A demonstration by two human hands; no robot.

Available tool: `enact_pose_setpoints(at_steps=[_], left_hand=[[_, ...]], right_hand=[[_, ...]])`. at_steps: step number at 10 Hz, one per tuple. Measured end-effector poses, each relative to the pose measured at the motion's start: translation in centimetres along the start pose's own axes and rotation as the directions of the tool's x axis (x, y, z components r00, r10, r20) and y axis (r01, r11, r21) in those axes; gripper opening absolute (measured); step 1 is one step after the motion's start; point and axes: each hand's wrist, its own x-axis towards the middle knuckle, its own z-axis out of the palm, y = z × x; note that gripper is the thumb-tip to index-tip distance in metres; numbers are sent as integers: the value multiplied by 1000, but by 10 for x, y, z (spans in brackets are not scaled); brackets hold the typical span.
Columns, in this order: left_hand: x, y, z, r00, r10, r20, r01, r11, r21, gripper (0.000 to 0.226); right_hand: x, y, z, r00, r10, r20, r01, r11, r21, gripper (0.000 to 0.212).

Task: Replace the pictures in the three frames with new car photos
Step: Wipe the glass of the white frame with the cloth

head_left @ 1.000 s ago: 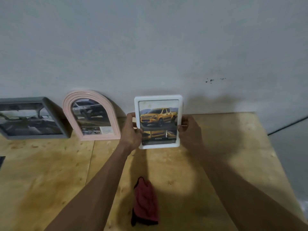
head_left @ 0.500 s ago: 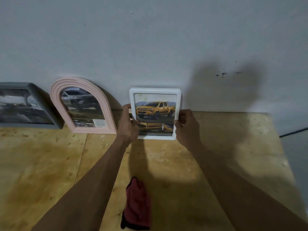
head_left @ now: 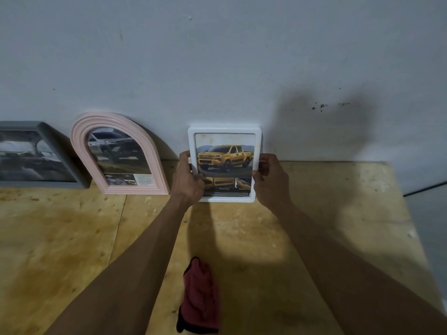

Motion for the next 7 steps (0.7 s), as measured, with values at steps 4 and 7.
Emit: enact_pose_setpoints(at_steps=[4, 7], left_hand=[[-9, 7, -7, 997, -74, 12, 73, 996, 46, 77], [-113, -31, -52, 989, -50, -138, 56, 998, 38, 5]], right_hand=[[-4, -1, -1, 996, 87, 10, -87, 996, -3, 72], [-125, 16, -25, 957, 257, -135, -268, 961, -69, 68]])
